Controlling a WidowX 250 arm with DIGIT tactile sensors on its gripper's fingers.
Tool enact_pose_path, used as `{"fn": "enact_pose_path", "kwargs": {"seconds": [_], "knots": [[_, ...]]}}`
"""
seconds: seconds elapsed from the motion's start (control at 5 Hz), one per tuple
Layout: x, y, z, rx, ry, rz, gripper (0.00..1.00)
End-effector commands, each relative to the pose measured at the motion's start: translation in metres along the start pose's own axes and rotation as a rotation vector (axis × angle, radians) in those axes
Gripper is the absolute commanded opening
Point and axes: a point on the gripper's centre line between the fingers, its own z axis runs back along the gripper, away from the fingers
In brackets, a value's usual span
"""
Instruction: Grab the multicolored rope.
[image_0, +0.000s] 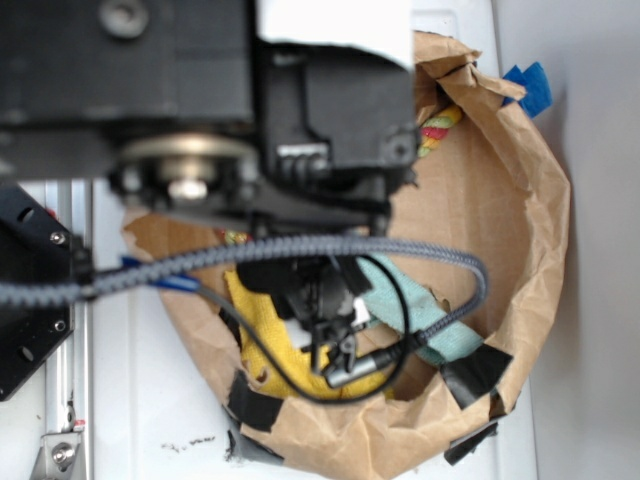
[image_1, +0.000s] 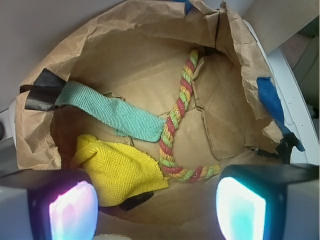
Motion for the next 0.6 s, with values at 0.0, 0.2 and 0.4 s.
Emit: {"fn": "enact_pose_path", "kwargs": {"seconds": [0.0, 0.2, 0.4], "knots": [[0.03, 0.018, -0.084, -0.009, -0.016, 0.088, 1.0], [0.018, 0.019, -0.104, -0.046, -0.029, 0.145, 1.0], [0.014, 0.021, -0.111, -0.046, -0.046, 0.148, 1.0]]}}
